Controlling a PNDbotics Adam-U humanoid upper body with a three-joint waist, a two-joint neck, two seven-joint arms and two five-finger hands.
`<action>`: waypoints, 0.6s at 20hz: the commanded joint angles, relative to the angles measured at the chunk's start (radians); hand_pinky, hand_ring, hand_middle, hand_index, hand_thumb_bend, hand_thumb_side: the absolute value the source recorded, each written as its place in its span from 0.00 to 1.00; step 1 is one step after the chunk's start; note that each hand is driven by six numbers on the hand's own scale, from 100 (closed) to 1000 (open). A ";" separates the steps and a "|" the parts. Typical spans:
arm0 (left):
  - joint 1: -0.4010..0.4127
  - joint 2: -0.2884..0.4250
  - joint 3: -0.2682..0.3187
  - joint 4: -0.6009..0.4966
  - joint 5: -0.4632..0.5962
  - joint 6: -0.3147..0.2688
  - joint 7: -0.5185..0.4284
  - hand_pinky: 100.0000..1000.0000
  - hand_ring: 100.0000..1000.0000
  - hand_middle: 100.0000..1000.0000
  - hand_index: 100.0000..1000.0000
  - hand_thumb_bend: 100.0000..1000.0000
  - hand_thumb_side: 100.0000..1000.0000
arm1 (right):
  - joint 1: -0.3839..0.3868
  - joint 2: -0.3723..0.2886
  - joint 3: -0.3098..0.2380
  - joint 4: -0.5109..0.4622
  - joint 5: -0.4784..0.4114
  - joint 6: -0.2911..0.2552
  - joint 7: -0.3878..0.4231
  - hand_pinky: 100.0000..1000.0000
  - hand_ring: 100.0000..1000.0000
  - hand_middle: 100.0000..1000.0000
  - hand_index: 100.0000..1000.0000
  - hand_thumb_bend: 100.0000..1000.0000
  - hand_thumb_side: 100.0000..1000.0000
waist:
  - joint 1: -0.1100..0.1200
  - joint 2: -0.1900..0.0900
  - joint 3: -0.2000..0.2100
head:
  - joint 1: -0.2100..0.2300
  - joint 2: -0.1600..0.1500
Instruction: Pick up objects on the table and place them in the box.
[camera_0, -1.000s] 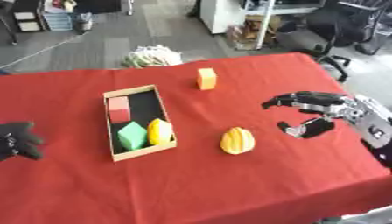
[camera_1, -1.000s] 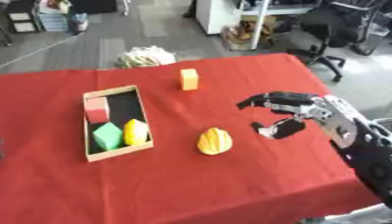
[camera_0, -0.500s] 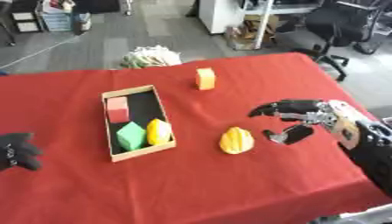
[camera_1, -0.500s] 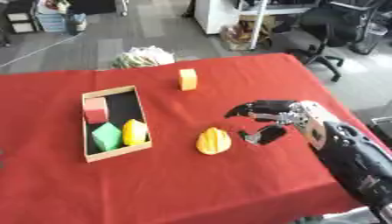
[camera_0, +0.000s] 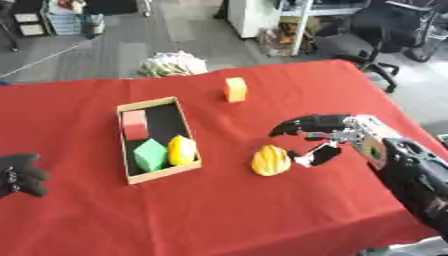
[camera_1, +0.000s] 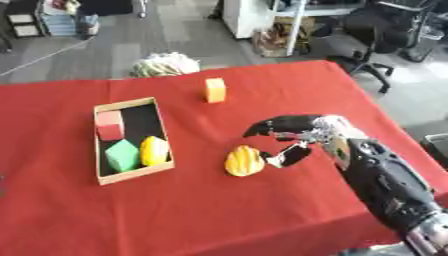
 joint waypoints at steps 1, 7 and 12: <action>-0.008 0.012 0.005 -0.020 -0.004 -0.001 -0.005 0.63 0.58 0.62 0.88 0.00 0.94 | -0.019 -0.008 0.001 0.002 0.027 -0.093 0.091 0.90 0.95 0.89 1.00 0.00 0.54 | 0.004 0.008 0.001 | -0.002 -0.004; -0.008 0.008 0.001 -0.019 -0.004 0.001 -0.011 0.63 0.58 0.62 0.88 0.00 0.95 | -0.015 -0.001 0.018 0.000 0.051 -0.093 0.125 0.89 0.93 0.86 0.95 0.00 0.28 | 0.004 0.007 0.002 | -0.005 -0.004; -0.007 0.006 -0.001 -0.018 -0.007 0.003 -0.016 0.62 0.58 0.62 0.88 0.00 0.96 | -0.007 0.008 0.022 -0.011 0.046 -0.093 0.115 0.86 0.89 0.83 0.72 0.00 0.23 | 0.004 0.007 0.002 | -0.006 -0.004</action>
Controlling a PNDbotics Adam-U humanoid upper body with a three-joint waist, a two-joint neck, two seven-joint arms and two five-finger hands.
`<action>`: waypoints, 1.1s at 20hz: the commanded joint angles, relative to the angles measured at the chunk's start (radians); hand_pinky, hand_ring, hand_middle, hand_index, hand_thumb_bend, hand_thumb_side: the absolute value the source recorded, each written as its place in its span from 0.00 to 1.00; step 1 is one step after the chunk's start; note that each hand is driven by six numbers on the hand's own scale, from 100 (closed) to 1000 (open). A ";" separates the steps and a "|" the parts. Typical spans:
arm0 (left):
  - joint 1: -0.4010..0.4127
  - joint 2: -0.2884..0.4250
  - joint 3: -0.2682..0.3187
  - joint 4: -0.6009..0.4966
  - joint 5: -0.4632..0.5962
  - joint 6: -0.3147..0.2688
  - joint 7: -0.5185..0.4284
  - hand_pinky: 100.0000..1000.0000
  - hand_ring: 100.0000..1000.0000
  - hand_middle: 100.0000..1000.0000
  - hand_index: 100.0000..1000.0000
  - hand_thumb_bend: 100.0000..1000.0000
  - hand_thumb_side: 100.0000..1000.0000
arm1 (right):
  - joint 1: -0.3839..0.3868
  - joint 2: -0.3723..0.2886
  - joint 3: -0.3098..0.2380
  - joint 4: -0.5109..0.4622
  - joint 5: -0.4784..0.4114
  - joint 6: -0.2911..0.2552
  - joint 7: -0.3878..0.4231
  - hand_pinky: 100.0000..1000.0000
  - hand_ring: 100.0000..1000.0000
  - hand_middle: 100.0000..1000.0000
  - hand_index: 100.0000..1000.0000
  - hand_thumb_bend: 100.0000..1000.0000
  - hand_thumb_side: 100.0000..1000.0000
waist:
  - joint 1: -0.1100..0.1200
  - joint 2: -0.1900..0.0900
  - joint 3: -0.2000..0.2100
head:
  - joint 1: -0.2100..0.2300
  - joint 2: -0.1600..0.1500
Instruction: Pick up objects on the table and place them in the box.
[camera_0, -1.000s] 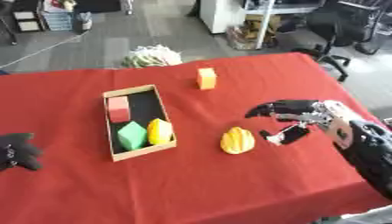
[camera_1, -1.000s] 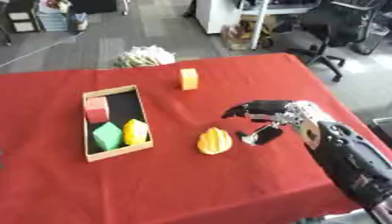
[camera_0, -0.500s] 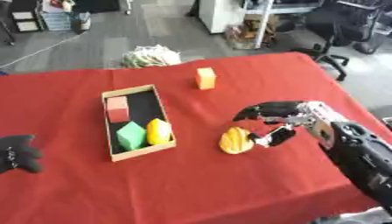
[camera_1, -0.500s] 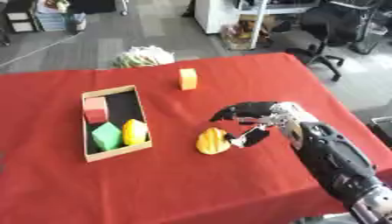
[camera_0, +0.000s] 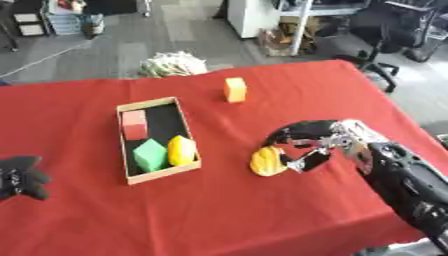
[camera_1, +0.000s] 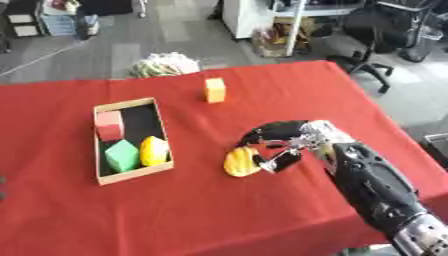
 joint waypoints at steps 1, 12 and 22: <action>-0.007 0.007 0.001 -0.018 -0.001 0.000 -0.005 0.62 0.58 0.62 0.88 0.00 0.96 | -0.005 -0.011 0.000 -0.017 0.001 -0.107 0.091 0.84 0.85 0.77 0.50 0.00 0.20 | 0.004 0.007 0.000 | -0.004 -0.004; -0.003 -0.003 0.003 -0.015 0.000 0.005 -0.005 0.62 0.58 0.62 0.88 0.00 0.96 | -0.040 -0.043 -0.039 -0.070 -0.186 -0.107 -0.102 0.77 0.69 0.63 0.26 0.00 0.14 | 0.003 0.004 0.006 | -0.009 -0.004; -0.011 -0.023 0.008 -0.033 0.015 0.005 -0.004 0.62 0.58 0.62 0.88 0.00 0.93 | -0.187 -0.029 -0.100 0.006 -0.279 -0.104 -0.022 0.78 0.69 0.63 0.27 0.00 0.13 | 0.009 0.012 0.038 | -0.026 -0.004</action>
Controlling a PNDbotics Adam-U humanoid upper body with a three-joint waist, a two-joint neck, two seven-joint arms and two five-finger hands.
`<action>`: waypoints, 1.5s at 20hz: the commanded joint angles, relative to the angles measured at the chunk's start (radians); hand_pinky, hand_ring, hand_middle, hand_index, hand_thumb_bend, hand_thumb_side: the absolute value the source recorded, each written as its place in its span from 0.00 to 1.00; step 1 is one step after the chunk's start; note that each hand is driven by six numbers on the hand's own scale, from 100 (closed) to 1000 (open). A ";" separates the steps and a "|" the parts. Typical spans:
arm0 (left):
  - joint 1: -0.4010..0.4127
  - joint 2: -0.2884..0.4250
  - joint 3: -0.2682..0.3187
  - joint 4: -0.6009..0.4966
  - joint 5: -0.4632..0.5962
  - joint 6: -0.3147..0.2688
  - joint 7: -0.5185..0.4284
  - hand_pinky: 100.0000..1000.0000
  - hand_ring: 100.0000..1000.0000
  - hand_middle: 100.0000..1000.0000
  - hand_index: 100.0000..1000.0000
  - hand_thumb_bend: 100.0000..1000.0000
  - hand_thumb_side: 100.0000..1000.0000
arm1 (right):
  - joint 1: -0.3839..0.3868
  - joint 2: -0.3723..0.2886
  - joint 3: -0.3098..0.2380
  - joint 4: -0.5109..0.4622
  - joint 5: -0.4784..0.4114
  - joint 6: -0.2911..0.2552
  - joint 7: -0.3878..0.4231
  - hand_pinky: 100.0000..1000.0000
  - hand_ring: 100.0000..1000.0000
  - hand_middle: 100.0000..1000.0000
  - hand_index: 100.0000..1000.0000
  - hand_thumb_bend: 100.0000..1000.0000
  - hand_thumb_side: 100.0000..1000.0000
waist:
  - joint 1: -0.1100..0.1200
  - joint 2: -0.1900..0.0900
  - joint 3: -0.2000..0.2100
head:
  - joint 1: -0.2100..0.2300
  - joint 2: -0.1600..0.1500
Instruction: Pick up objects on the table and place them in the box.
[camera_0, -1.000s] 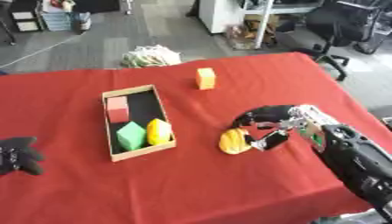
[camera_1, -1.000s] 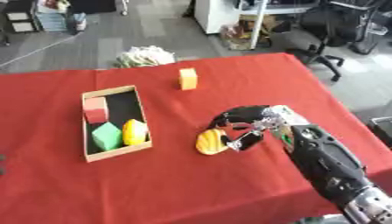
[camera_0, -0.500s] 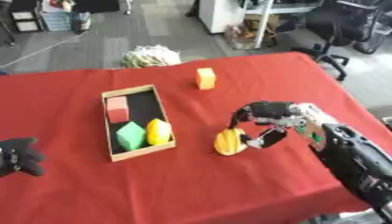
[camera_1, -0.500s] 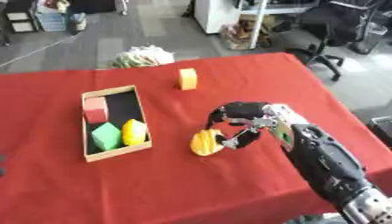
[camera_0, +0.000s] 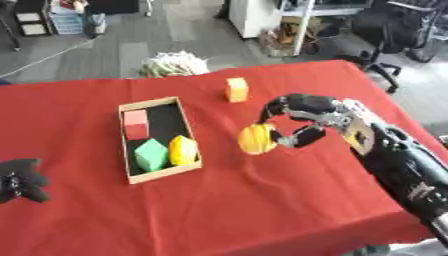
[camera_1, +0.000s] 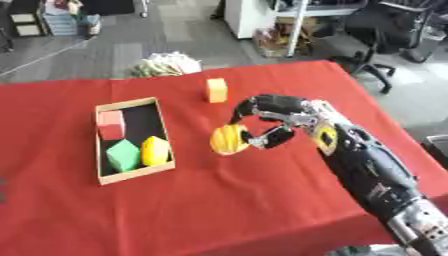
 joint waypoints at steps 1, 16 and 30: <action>-0.013 -0.006 0.007 -0.027 0.013 0.002 -0.002 0.62 0.57 0.62 0.88 0.00 0.93 | -0.078 -0.009 -0.041 0.022 -0.018 -0.034 0.048 0.78 0.69 0.63 0.27 0.00 0.13 | 0.010 0.012 0.011 | -0.013 -0.004; -0.053 -0.046 -0.011 -0.048 0.039 0.006 -0.039 0.62 0.57 0.60 0.87 0.00 0.93 | -0.277 0.177 -0.127 0.166 0.197 0.021 0.051 0.79 0.71 0.66 0.29 0.00 0.13 | 0.023 0.051 0.167 | -0.152 -0.004; -0.054 -0.052 -0.015 -0.041 0.029 0.012 -0.053 0.62 0.56 0.58 0.88 0.00 0.95 | -0.269 0.237 -0.126 0.202 0.412 0.043 0.005 0.82 0.79 0.74 0.90 0.00 0.18 | 0.016 0.053 0.199 | -0.178 -0.004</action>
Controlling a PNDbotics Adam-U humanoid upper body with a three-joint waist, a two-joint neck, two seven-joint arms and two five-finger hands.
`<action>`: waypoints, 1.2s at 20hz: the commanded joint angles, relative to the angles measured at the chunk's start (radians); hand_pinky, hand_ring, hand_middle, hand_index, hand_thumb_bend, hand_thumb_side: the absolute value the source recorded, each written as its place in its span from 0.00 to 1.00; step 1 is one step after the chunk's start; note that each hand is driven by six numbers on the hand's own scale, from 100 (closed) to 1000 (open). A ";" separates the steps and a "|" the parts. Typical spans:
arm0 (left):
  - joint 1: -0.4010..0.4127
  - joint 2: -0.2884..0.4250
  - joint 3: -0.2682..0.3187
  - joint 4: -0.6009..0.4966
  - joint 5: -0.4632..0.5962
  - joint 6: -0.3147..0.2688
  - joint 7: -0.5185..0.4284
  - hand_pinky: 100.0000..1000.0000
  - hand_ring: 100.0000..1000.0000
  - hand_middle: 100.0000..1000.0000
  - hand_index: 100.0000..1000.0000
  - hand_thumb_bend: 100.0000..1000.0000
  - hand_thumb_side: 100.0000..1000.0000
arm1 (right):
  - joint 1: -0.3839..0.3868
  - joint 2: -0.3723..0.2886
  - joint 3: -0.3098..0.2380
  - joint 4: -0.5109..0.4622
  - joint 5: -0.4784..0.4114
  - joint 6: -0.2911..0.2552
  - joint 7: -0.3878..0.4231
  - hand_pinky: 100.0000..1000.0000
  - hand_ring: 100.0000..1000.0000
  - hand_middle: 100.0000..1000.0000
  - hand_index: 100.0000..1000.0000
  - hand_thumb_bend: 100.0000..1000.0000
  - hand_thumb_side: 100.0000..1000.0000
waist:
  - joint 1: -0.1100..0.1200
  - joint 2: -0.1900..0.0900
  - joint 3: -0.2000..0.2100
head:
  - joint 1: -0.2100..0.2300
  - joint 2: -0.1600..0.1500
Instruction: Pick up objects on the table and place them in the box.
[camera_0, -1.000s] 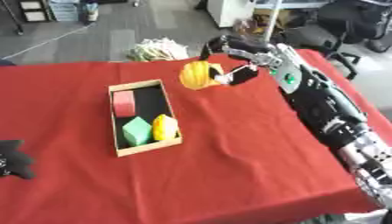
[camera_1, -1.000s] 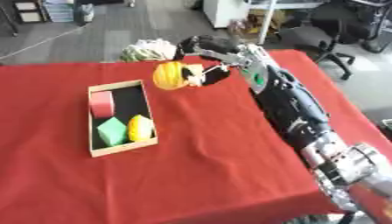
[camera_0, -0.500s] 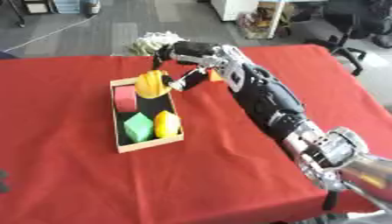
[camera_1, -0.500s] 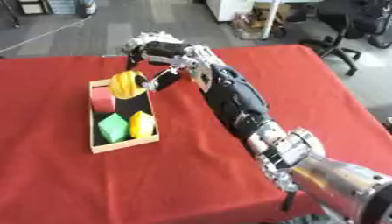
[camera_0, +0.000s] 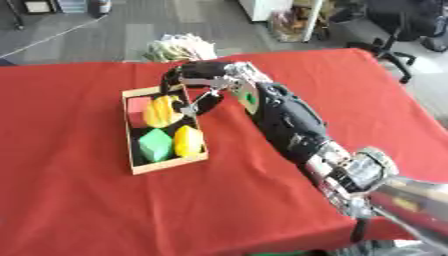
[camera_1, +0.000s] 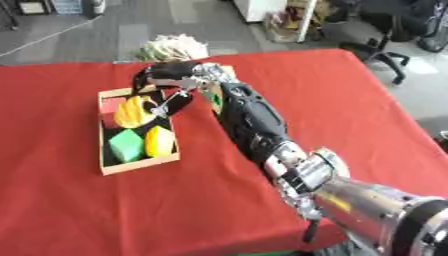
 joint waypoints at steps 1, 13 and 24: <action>-0.009 0.005 -0.001 -0.012 -0.004 0.000 -0.006 0.62 0.56 0.58 0.88 0.00 0.95 | -0.017 -0.010 0.006 -0.029 0.044 -0.004 -0.014 0.82 0.79 0.74 0.93 0.00 0.22 | 0.012 -0.003 0.000 | -0.003 -0.004; 0.010 0.006 0.001 -0.005 -0.011 0.002 -0.010 0.63 0.56 0.58 0.88 0.00 0.96 | -0.005 -0.108 -0.061 -0.061 -0.077 0.044 -0.148 0.83 0.83 0.85 1.00 0.00 0.12 | 0.004 -0.016 -0.020 | 0.004 -0.004; 0.025 0.017 0.007 -0.001 -0.022 0.000 -0.007 0.63 0.56 0.58 0.88 0.00 0.97 | 0.045 -0.291 -0.182 0.152 -0.194 0.294 -0.094 0.95 1.00 1.00 1.00 0.00 0.12 | -0.004 -0.019 -0.036 | 0.032 -0.004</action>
